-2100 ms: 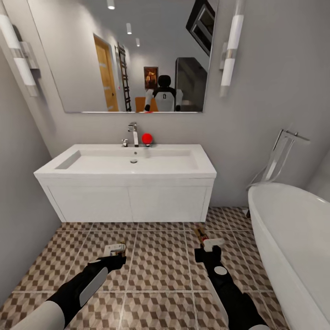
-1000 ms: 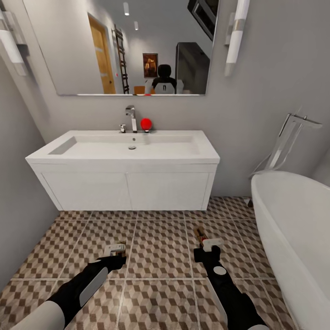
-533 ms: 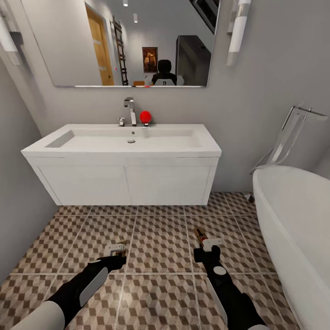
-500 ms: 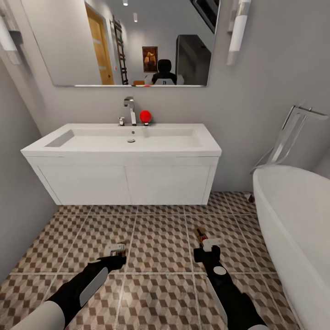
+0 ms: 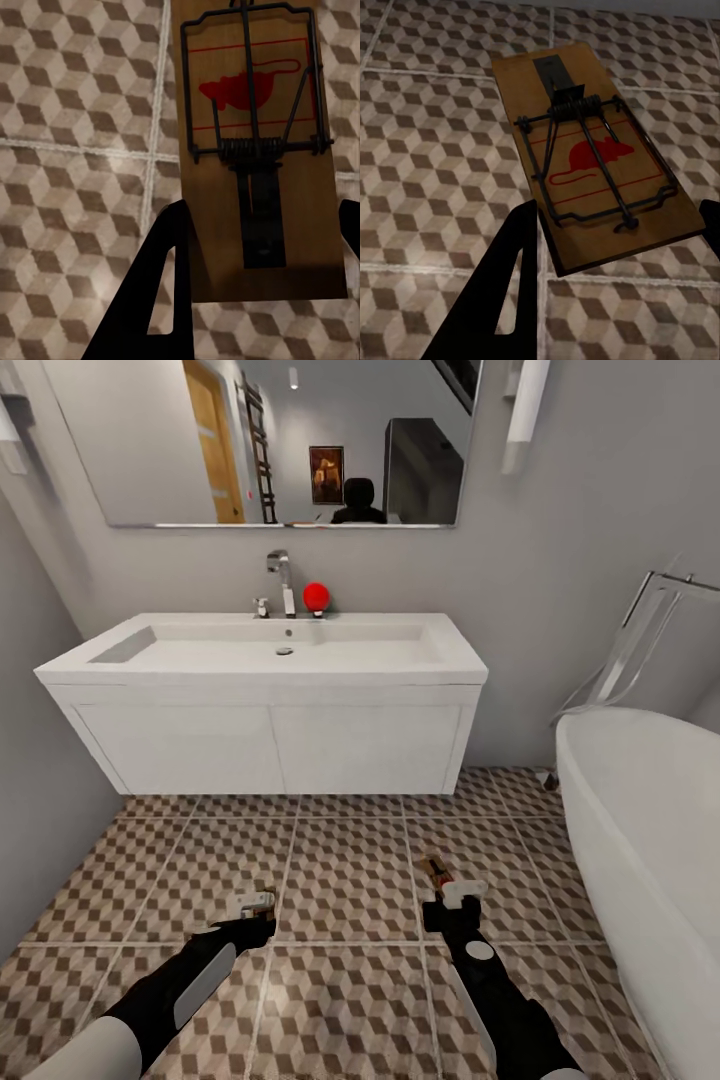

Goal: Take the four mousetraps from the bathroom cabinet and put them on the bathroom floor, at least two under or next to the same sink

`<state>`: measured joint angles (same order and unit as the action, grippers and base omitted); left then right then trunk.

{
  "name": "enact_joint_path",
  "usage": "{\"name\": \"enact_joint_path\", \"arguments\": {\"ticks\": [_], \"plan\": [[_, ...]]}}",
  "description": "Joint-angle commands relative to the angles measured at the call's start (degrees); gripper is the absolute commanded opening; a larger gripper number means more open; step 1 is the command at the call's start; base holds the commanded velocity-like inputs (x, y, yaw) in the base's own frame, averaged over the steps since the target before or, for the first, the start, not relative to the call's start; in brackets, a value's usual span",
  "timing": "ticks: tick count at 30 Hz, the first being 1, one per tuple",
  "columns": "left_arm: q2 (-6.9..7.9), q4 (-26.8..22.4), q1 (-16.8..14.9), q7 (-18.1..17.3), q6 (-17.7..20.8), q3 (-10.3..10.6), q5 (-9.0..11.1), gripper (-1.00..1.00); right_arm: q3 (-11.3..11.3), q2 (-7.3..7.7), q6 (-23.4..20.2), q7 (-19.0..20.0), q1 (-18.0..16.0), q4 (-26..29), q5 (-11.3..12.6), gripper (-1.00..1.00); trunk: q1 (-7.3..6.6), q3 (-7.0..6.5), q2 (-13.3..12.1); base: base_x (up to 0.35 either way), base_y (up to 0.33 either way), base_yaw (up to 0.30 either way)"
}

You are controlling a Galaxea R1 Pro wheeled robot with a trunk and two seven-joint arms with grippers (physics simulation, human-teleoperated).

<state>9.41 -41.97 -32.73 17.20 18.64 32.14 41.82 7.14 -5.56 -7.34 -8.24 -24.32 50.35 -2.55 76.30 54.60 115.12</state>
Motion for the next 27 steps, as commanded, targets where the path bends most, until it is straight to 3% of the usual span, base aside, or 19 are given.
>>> {"name": "enact_joint_path", "arguments": {"ticks": [1, 5, 18, 20, 24, 27], "plan": [[0.09, -0.14, -0.06, 0.64, 0.08, 0.38, 0.54, -1.00, 0.16, 0.02, -0.43, -0.37, -0.02, 0.10, -0.17, -1.00, 0.22, 0.33, 0.44, 0.000, 0.000, 0.000], [0.09, -0.15, -0.06, 0.64, 0.08, 0.38, 0.54, -1.00, 0.16, 0.02, -0.40, -0.37, -0.02, 0.10, -0.17, -1.00, 1.10, 1.40, 2.04, 0.000, 0.000, 0.000], [0.14, -3.72, -0.06, 0.65, 0.08, 0.38, 0.54, -1.00, 0.24, 0.01, -0.25, -0.41, -0.02, 0.10, -0.25, -1.00, 1.10, 2.35, 2.04, 0.000, 0.000, 0.000], [0.12, -4.07, -0.06, 0.66, 0.11, 0.29, 0.54, -1.00, 0.69, 0.01, -0.23, -0.36, -0.02, 0.10, -0.29, -1.00, 1.10, 2.37, 2.04, 0.000, 0.000, 0.000], [-0.08, -4.55, -0.06, 0.71, 0.39, 0.02, 0.58, -1.00, 3.88, 0.00, -0.43, -0.51, -0.02, 0.10, -0.44, -1.00, 1.10, 2.39, 2.04, 0.000, 0.000, 0.000], [-1.69, -4.80, -0.08, 0.86, 6.38, -0.16, 0.50, -1.00, 5.03, -0.09, -0.61, -0.66, -0.02, 0.28, -0.46, -1.00, 1.10, 2.39, 2.04, 0.000, 0.000, 0.000]]}}
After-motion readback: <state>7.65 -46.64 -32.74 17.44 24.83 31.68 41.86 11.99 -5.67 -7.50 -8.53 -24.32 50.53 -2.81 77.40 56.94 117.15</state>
